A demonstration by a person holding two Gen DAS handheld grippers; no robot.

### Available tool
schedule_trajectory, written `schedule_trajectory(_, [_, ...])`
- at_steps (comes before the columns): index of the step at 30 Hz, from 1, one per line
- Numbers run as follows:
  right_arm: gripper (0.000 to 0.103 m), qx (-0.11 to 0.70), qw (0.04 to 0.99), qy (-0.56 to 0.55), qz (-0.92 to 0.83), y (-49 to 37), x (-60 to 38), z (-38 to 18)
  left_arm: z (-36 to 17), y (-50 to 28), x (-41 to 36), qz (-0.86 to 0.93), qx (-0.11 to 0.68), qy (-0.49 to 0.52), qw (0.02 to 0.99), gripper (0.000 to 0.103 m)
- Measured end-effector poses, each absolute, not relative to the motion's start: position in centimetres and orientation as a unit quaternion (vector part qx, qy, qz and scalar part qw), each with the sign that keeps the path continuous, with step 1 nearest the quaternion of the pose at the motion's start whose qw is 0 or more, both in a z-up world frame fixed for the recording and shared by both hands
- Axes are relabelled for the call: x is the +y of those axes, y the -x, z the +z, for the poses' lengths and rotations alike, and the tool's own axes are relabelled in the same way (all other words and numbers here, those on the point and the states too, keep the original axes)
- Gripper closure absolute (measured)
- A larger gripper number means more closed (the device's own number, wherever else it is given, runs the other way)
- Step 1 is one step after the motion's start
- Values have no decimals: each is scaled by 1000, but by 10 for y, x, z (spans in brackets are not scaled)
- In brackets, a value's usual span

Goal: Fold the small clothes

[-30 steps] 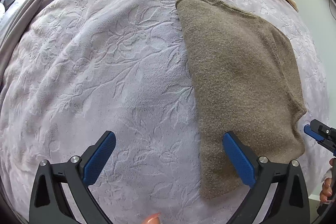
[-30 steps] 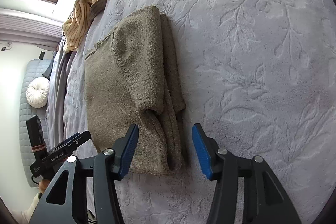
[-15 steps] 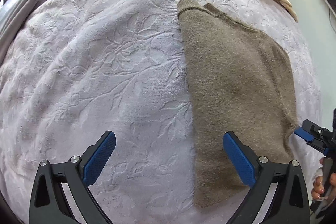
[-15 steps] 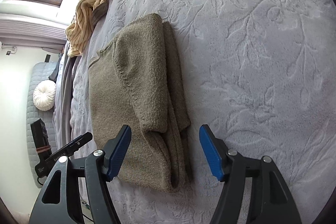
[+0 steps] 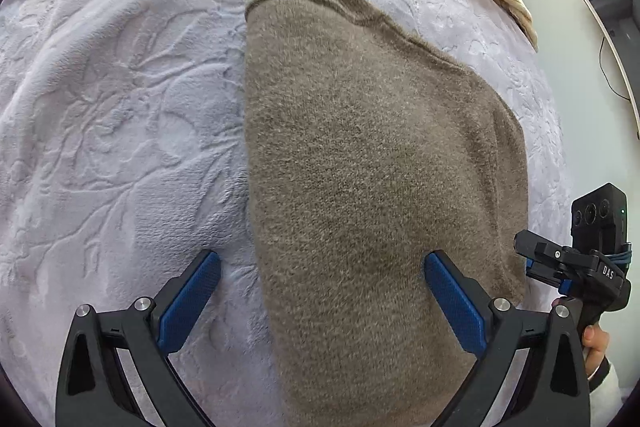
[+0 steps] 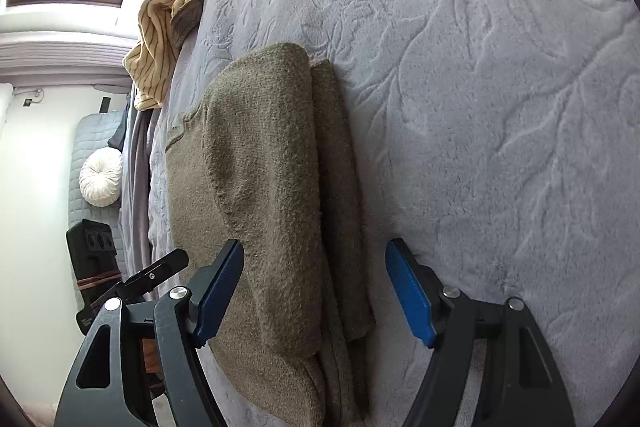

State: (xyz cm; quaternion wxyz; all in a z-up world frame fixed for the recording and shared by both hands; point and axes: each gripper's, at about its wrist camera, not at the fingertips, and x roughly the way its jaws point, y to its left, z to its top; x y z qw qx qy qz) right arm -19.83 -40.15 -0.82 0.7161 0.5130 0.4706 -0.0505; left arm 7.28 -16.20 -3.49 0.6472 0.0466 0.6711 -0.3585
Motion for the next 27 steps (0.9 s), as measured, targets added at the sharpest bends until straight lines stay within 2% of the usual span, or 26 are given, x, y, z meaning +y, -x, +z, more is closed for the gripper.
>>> schedule_trajectory(7, [24, 480, 717, -505, 12, 161, -388, -18, -43, -68, -184, -376, 666, -42, 642, 1])
schedule_trajectory(12, [24, 462, 699, -544, 28, 159, -395, -33, -44, -69, -186, -377, 670, -47, 637, 1])
schedule_trajectory(14, [35, 463, 697, -546, 34, 159, -393, -33, -39, -66, -187, -382, 662, -49, 643, 11])
schedule_trajectory(15, [53, 471, 696, -541, 33, 158, -391, -34, -36, -64, -187, -382, 658, -53, 646, 14])
schedule_trajectory(16, [61, 468, 690, -550, 41, 158, -390, -36, -32, -63, -187, -386, 655, -52, 648, 23])
schedule_trajectory(17, [65, 460, 686, -562, 47, 160, -390, -36, -28, -62, -185, -391, 651, -51, 648, 33])
schedule_trajectory(18, [69, 451, 686, -569, 52, 162, -390, -35, -23, -62, -185, -397, 648, -49, 648, 37])
schedule_trajectory(20, [69, 434, 685, -582, 63, 164, -387, -30, -15, -62, -182, -404, 643, -49, 648, 47])
schedule_trajectory(27, [69, 391, 674, -619, 99, 169, -369, -6, 21, -59, -166, -430, 632, -34, 644, 48])
